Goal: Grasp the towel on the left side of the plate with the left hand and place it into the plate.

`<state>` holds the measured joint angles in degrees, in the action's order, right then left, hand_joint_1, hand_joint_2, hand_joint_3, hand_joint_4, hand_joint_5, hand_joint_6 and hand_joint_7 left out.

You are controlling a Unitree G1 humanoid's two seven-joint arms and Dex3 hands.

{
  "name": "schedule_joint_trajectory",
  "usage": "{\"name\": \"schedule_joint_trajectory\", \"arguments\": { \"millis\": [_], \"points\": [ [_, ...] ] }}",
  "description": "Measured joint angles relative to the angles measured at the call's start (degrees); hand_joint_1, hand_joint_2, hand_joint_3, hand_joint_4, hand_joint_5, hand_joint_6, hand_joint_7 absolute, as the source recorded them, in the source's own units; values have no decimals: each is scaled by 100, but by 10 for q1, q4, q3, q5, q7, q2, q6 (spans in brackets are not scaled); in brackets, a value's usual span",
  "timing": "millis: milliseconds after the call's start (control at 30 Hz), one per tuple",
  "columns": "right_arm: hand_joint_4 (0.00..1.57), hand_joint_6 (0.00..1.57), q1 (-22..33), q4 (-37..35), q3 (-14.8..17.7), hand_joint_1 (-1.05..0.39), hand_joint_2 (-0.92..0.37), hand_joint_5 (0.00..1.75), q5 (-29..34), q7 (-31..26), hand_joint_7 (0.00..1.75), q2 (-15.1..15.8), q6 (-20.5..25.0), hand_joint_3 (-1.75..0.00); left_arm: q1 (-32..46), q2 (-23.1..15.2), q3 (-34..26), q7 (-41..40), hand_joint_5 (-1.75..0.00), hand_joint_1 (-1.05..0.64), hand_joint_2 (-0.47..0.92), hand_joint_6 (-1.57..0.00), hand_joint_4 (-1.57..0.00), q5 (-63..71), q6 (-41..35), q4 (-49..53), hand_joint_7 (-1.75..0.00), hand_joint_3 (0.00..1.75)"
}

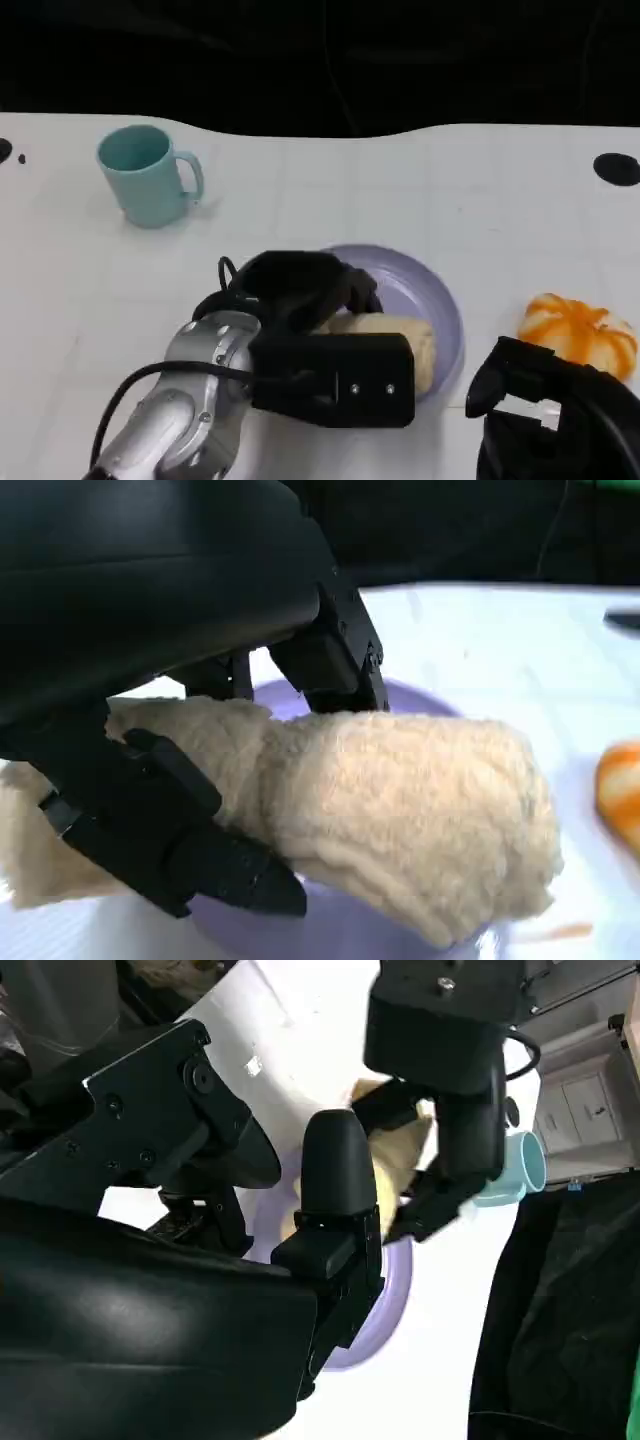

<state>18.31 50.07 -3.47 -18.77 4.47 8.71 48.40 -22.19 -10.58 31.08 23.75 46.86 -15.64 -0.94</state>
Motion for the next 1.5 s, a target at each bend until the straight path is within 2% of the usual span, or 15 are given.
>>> {"name": "schedule_joint_trajectory", "arguments": {
  "millis": [67,167,367,500,567,833,967,1133,1167,1200,1267,1300,1333,1400,1500],
  "points": [
    [78,62,0,2,4,-8,-50,175,0,0,166,0,0,-135,0,-7,3,19,-31,-68,92,-18,-7,2,-5,-14,0,14],
    [78,62,0,3,10,-8,-50,175,-1,1,166,0,1,-135,0,-15,4,27,-26,-76,92,-9,-1,3,-5,-39,0,16],
    [78,63,0,3,13,-8,-51,175,-1,5,166,3,1,-135,6,-35,-8,26,-27,-79,92,-6,0,9,-3,-98,0,19],
    [78,63,-1,4,12,-8,-51,175,-1,4,166,3,5,-135,22,-50,-40,40,-26,-76,92,-7,0,-10,-7,-145,-1,22],
    [78,63,-2,4,11,-8,-50,175,0,4,166,3,6,-135,31,-52,-57,55,-42,-72,92,-17,-2,-30,-17,-162,-4,25],
    [79,64,-7,6,10,-8,-50,175,-1,1,166,-1,18,-136,117,-58,-228,87,-63,-54,92,-40,-29,-243,-44,-265,-12,25],
    [79,64,-8,7,7,-8,-50,175,-1,1,166,0,19,-136,173,-44,-307,83,-65,-40,92,-55,-47,-354,-49,-302,-13,25],
    [79,63,-10,7,6,-8,-50,175,-1,2,166,0,19,-136,251,-7,-387,63,-78,-25,92,-90,-83,-492,-44,-335,-18,22],
    [79,63,-11,7,6,-8,-50,175,-1,2,166,0,19,-136,267,1,-399,58,-84,-22,91,-96,-86,-518,-54,-342,-17,26],
    [79,63,-11,7,7,-8,-50,175,-1,2,166,0,19,-136,283,10,-411,51,-99,-20,82,-106,-86,-545,-67,-350,-19,46],
    [79,63,-12,7,7,-8,-50,175,-1,3,166,0,19,-136,311,23,-426,35,-120,-19,61,-110,-84,-589,-95,-370,-35,87],
    [79,63,-12,7,8,-8,-49,175,-1,3,166,0,19,-136,325,29,-432,26,-128,-17,55,-105,-83,-606,-106,-379,-55,103],
    [79,63,-13,7,8,-8,-49,175,-2,3,166,0,19,-136,336,33,-437,19,-131,-16,52,-102,-82,-624,-117,-386,-64,109],
    [79,63,-13,7,10,-8,-49,175,-2,3,166,0,20,-136,354,37,-448,7,-149,-16,60,-92,-82,-664,-140,-394,-99,100],
    [78,63,-14,6,13,-7,-49,175,-3,3,166,-1,21,-136,380,46,-462,-9,-164,-15,67,-81,-79,-731,-179,-402,-131,93]
  ]
}}
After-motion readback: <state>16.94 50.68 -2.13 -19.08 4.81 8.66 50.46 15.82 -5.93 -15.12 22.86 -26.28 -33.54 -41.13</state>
